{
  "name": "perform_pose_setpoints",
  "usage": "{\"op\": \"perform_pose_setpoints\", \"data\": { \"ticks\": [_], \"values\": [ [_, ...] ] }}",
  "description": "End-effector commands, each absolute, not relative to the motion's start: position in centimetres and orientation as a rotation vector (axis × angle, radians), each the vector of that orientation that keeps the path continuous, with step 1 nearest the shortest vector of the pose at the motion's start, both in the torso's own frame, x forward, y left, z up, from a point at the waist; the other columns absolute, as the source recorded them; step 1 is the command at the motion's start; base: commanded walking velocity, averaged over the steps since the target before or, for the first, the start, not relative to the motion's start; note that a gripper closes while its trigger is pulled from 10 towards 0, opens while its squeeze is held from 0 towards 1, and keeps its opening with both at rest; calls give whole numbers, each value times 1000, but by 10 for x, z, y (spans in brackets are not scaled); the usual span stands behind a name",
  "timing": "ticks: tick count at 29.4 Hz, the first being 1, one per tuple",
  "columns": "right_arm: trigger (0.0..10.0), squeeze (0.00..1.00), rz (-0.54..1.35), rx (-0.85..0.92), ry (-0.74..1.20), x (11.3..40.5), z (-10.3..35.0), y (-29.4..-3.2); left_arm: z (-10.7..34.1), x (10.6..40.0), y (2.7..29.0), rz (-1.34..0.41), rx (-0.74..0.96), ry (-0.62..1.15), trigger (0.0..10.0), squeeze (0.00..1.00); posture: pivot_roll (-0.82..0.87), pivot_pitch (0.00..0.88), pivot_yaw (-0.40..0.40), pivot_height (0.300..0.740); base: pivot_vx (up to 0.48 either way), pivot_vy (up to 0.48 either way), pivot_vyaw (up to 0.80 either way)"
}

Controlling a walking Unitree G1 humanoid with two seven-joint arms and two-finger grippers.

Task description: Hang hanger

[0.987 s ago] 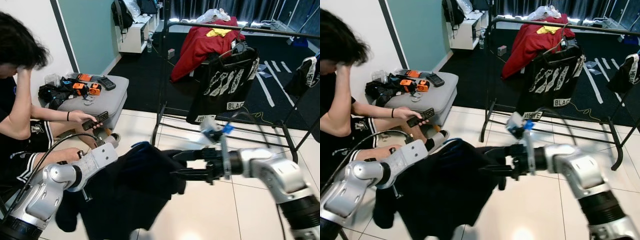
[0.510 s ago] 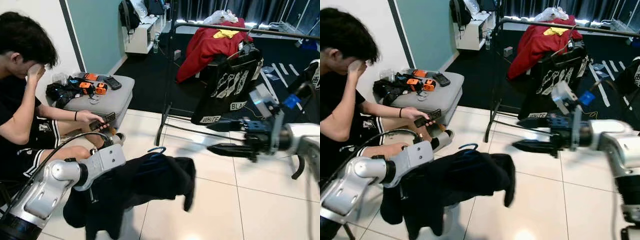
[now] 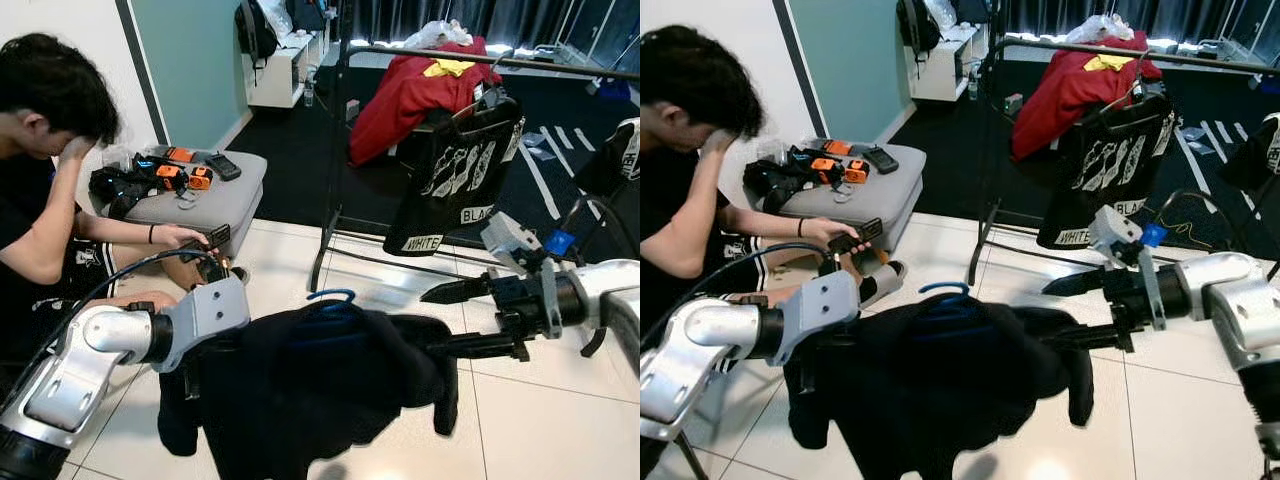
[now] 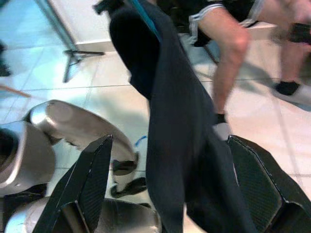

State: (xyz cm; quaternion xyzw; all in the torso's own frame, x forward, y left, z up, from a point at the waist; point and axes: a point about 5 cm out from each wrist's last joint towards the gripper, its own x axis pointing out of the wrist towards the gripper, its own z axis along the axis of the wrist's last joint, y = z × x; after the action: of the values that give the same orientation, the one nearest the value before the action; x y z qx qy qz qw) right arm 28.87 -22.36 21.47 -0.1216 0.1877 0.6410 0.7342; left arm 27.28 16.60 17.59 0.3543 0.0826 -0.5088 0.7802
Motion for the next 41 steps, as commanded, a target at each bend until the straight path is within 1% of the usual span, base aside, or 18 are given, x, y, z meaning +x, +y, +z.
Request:
{"op": "perform_pose_setpoints", "data": {
  "ticks": [1,4,8,15,16,17,18,23,28,32,40,41],
  "values": [
    [10000,0,1460,-297,413,287,212,-213,183,271,155,-1140,766,127,10000,0,-66,52,15,740,0,0,0],
    [10000,0,1509,-308,425,286,204,-201,185,267,143,-1183,757,89,10000,0,-64,53,12,740,0,0,0],
    [10000,0,1528,-324,436,285,197,-192,188,265,135,-1211,742,53,10000,0,-64,53,11,740,0,0,0],
    [10000,0,1534,-332,435,286,187,-181,193,264,129,-1228,736,19,10000,0,-61,52,9,740,0,0,0],
    [4431,0,1535,-325,420,286,186,-177,194,264,129,-1226,740,16,10000,0,-59,51,10,740,0,0,0],
    [4431,0,1535,-325,420,286,186,-177,194,264,129,-1226,740,16,10000,0,-59,51,10,740,0,0,0],
    [0,0,1537,-315,412,287,186,-174,195,265,130,-1222,745,15,10000,0,-58,51,9,740,0,0,0],
    [0,0,1542,-304,395,287,189,-173,195,266,136,-1197,771,25,10000,0,-59,51,9,740,0,0,0],
    [0,0,1540,-310,401,286,188,-174,196,267,137,-1194,771,18,10000,0,-62,49,7,740,0,0,0],
    [0,0,1536,-312,404,286,186,-174,201,266,133,-1209,750,-30,10000,0,-62,47,8,740,0,0,0],
    [0,0,1524,-310,394,286,186,-173,205,264,133,-1237,685,-51,10000,0,-62,49,10,740,0,0,0],
    [0,0,1520,-308,391,287,186,-173,206,264,133,-1244,628,-47,10000,298,-62,50,10,740,0,0,0]
  ]
}}
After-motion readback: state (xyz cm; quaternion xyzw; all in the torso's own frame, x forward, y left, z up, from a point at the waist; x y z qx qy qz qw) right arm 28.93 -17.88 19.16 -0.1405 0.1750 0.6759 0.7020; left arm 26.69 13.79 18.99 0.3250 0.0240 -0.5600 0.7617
